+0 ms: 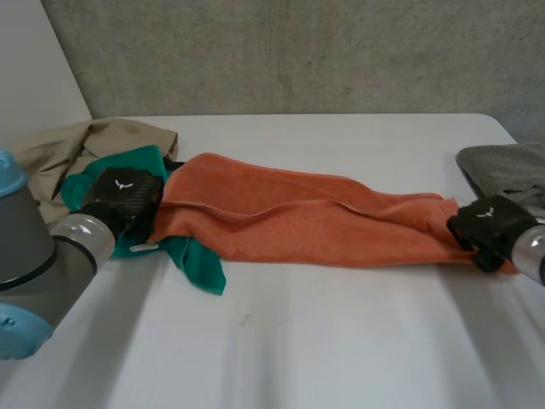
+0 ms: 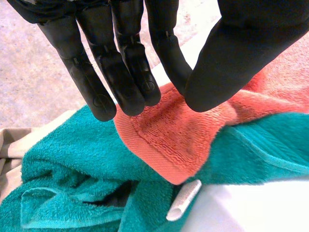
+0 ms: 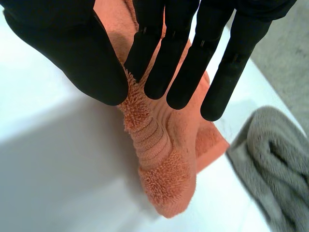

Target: Fold the laundry.

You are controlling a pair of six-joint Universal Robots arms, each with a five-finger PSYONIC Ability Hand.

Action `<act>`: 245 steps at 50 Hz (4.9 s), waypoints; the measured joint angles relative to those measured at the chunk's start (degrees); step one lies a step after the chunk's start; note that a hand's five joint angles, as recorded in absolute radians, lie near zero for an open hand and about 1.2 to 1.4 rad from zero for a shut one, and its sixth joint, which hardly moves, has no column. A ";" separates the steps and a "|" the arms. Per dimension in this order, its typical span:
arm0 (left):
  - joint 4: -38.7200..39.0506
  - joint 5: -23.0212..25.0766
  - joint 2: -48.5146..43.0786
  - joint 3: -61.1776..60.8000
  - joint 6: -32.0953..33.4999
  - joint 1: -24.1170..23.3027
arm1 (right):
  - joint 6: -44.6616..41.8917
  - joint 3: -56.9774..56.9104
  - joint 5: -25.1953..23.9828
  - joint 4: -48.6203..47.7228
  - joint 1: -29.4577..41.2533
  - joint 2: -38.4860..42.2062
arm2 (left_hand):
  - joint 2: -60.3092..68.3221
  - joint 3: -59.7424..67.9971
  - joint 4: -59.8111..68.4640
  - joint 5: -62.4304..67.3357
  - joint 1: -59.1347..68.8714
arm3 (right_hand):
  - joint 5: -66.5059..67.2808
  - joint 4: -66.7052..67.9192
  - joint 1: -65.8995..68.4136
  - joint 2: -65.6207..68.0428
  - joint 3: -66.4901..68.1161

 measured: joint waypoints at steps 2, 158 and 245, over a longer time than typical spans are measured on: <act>-0.80 0.41 0.97 -0.69 0.57 0.09 | -1.39 0.29 -0.14 1.96 -1.10 -1.04 | -1.17 -0.78 -0.92 -0.63 -0.78 | -0.41 -0.95 -0.58 -0.82 -0.87; 3.12 -7.57 -30.91 37.83 23.47 -3.62 | -7.22 -32.33 4.51 -32.77 2.23 33.51 | 0.16 0.10 0.23 -0.70 -0.47 | 0.66 0.22 1.20 -0.13 0.16; 11.34 -7.49 -6.01 9.23 8.11 -4.91 | 1.95 -20.85 0.44 -14.07 -19.75 13.55 | -56.68 -56.41 -57.13 -54.15 -56.24 | -30.34 -29.71 -27.18 -29.75 -29.35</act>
